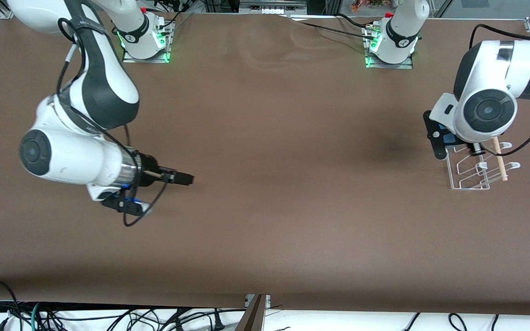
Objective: Transfer cup to left arm and place on rack
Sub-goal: 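Open the right gripper and withdraw while the left gripper pulls the cup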
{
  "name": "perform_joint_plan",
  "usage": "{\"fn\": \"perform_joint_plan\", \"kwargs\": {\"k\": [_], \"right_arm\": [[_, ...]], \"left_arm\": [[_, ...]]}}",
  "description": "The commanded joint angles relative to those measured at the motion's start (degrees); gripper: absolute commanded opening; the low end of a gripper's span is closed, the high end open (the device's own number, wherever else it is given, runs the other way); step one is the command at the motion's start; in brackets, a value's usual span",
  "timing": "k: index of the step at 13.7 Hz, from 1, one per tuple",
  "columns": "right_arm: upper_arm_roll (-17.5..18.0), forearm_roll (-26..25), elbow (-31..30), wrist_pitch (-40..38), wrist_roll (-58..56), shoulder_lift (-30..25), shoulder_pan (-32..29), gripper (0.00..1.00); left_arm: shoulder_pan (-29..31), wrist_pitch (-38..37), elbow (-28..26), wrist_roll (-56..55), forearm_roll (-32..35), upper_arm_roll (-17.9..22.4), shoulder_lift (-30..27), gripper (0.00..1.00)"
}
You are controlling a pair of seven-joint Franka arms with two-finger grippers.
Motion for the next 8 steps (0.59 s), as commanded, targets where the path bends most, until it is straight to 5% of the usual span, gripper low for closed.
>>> {"fn": "perform_joint_plan", "kwargs": {"k": [1,4,8], "right_arm": [[0.28,-7.36,-9.94,0.21,-7.45,-9.15,-3.22,1.00],[0.10,-14.04,-15.39,0.21,-17.29,-15.04,-6.65,1.00],[0.10,-14.94,-20.32,0.12,-21.02,-22.51,-9.73,1.00]], "left_arm": [[-0.60,-4.93,1.13,-3.20,10.65,-0.39,3.87,0.07],[-3.05,-14.30,0.16,-10.03,22.51,-0.65,9.05,0.01],[-5.26,-16.02,-1.69,-21.75,26.57,-0.65,9.42,0.00]]}}
